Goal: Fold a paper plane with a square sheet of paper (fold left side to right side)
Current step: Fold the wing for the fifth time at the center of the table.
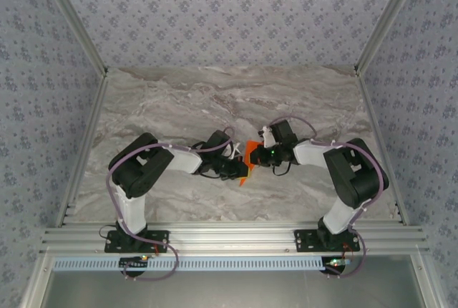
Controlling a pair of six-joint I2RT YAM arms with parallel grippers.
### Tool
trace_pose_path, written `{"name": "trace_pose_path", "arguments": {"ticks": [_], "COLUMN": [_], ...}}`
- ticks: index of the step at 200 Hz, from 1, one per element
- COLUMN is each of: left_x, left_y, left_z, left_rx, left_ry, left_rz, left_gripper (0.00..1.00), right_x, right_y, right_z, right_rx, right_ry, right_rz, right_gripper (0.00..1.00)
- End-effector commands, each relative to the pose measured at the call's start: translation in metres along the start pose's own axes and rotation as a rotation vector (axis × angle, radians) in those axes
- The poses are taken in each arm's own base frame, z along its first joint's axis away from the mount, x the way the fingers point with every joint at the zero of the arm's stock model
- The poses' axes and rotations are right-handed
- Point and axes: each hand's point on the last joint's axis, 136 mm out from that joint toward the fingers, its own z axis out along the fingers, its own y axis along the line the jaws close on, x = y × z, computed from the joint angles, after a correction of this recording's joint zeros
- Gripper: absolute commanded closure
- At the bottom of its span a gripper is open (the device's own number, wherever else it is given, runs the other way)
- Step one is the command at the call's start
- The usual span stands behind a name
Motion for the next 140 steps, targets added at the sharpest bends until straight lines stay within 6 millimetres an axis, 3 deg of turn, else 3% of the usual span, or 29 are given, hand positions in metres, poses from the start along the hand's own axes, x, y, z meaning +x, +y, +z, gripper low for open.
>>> {"name": "trace_pose_path", "arguments": {"ticks": [1,65,140], "left_x": [0.028,0.031,0.034], "left_y": [0.043,0.047,0.054], "left_z": [0.006,0.008,0.011], "left_rx": [-0.126,-0.130,-0.134], "left_ry": [0.070,0.081,0.086], "left_rz": [-0.098,-0.112,-0.133], "left_gripper": [1.00,1.00,1.00], "right_x": [-0.001,0.002,-0.024], "right_y": [-0.012,-0.042,-0.054], "right_z": [0.003,0.005,-0.010], "right_rx": [0.066,0.110,0.114], "right_ry": [0.013,0.016,-0.029], "right_rz": [-0.014,0.021,0.036], "right_gripper": [0.97,0.97,0.97]}}
